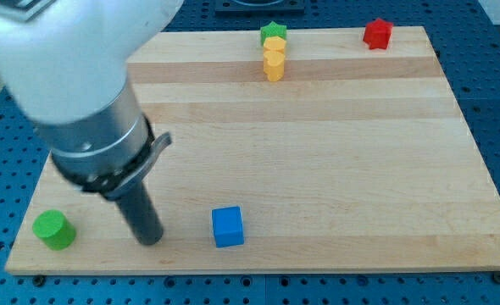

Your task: Move the green circle diagonally to the top left of the blue cube

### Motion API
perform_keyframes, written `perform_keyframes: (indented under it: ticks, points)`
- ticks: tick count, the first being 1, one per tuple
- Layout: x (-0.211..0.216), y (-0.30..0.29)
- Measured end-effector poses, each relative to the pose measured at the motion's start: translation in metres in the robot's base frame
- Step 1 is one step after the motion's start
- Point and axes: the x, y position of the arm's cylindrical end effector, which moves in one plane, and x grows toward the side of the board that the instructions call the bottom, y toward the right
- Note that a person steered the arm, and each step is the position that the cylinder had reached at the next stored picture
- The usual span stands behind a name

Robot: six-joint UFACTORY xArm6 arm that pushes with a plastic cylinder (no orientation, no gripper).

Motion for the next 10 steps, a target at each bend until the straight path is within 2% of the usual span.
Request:
perform_keyframes:
  ticks: [1, 2, 3, 4, 6, 8, 10]
  points:
    - [0.024, -0.028]
    - [0.022, -0.036]
    - [0.023, -0.094]
    - [0.022, -0.116]
    - [0.007, -0.106]
    - [-0.019, -0.127]
    - [-0.042, -0.078]
